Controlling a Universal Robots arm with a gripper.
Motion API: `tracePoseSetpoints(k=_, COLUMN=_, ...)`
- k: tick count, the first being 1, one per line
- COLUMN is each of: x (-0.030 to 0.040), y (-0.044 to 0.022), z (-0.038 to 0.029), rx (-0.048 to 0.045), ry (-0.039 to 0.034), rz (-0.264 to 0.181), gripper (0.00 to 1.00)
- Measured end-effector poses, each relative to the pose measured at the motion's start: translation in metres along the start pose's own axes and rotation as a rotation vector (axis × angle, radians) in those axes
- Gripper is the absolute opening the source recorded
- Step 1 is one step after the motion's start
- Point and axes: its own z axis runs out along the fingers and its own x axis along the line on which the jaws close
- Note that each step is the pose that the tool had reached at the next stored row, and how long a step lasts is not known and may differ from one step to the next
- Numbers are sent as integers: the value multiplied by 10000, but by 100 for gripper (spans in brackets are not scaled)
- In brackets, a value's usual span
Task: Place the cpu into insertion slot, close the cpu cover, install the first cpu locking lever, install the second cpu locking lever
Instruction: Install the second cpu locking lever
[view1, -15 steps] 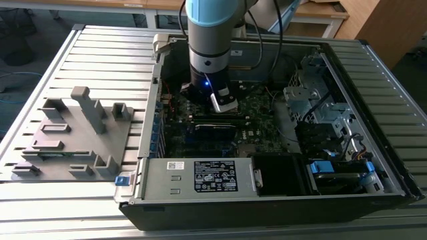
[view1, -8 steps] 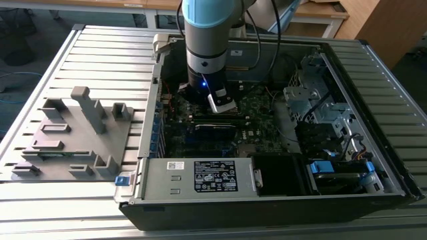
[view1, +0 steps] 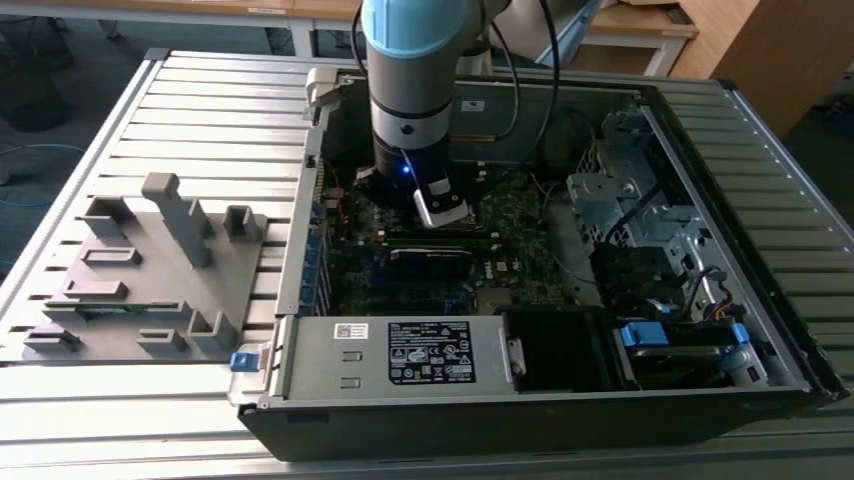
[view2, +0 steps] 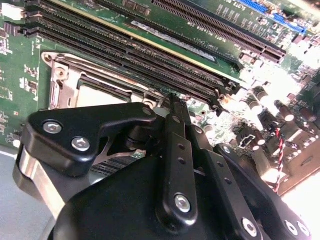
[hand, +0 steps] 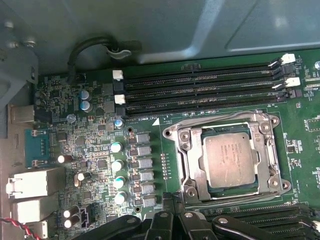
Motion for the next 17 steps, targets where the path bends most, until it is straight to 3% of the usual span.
tracePoseSetpoints(k=13, x=5, y=-2, z=18, rx=-3, ry=-1, rz=0, gripper=10)
tracePoseSetpoints(k=17, x=4, y=2, z=-5, rx=-9, ry=-4, rz=0, gripper=10)
